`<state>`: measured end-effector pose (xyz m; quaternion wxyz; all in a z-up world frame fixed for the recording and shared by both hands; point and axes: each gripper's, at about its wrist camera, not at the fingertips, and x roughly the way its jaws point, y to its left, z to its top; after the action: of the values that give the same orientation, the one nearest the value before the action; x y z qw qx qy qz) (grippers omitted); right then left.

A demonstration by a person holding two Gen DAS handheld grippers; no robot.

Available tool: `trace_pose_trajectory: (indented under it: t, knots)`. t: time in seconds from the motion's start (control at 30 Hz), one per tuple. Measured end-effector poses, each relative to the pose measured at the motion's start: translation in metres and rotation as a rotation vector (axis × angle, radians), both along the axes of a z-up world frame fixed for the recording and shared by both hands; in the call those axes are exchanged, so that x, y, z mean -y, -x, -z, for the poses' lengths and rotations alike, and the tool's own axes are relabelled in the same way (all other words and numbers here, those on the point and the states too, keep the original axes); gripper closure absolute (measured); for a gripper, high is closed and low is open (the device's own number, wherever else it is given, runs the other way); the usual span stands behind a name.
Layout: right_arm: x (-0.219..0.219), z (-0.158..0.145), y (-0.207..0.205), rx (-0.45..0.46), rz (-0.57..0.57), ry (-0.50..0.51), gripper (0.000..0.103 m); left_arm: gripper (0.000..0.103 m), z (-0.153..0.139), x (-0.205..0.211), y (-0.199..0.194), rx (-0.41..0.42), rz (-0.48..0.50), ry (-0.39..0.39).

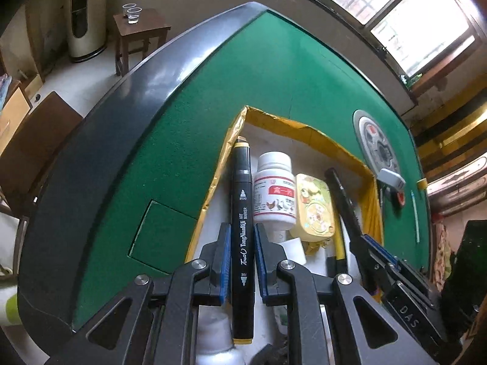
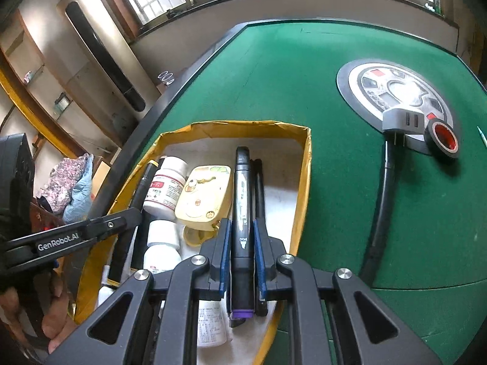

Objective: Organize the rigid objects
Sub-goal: 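Carry both black markers into the tray and open both tools, then withdraw and grasp the long black marker with the left tool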

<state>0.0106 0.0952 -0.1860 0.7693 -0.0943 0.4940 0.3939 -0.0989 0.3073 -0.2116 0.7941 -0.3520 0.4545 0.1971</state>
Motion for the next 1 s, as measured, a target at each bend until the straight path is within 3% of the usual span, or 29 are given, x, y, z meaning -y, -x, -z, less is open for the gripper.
trace_pose_trajectory:
  t: [0.2,0.3,0.37,0.47,0.53,0.6,0.83,1.0]
  knots:
    - [-0.006,0.001,0.005,0.033,-0.010,0.015,0.088,0.088,0.000,0.000,-0.009,-0.009,0.014,-0.032]
    - [-0.005,0.000,0.004,0.030,-0.003,0.006,0.087,0.087,0.001,0.006,-0.018,-0.059,0.047,-0.100]
    - [-0.002,-0.002,0.007,0.018,-0.004,-0.019,0.077,0.083,0.000,0.010,-0.018,-0.062,0.068,-0.124]
    - [0.005,-0.008,0.008,0.005,-0.015,-0.067,0.064,0.067,-0.004,0.011,-0.011,-0.031,0.064,-0.107]
    - [0.013,-0.018,0.013,0.020,-0.029,-0.107,0.060,0.046,-0.009,0.016,-0.006,0.002,0.074,-0.097]
    - [0.021,-0.025,0.016,0.029,-0.038,-0.144,0.056,0.040,-0.012,0.022,-0.003,0.016,0.079,-0.095]
    - [0.072,-0.041,0.013,-0.006,-0.037,-0.296,0.052,0.039,-0.022,0.040,0.007,-0.016,0.032,-0.143]
    - [0.116,-0.037,0.001,-0.024,0.036,-0.315,0.051,0.039,-0.048,0.069,0.016,0.024,-0.014,-0.207]
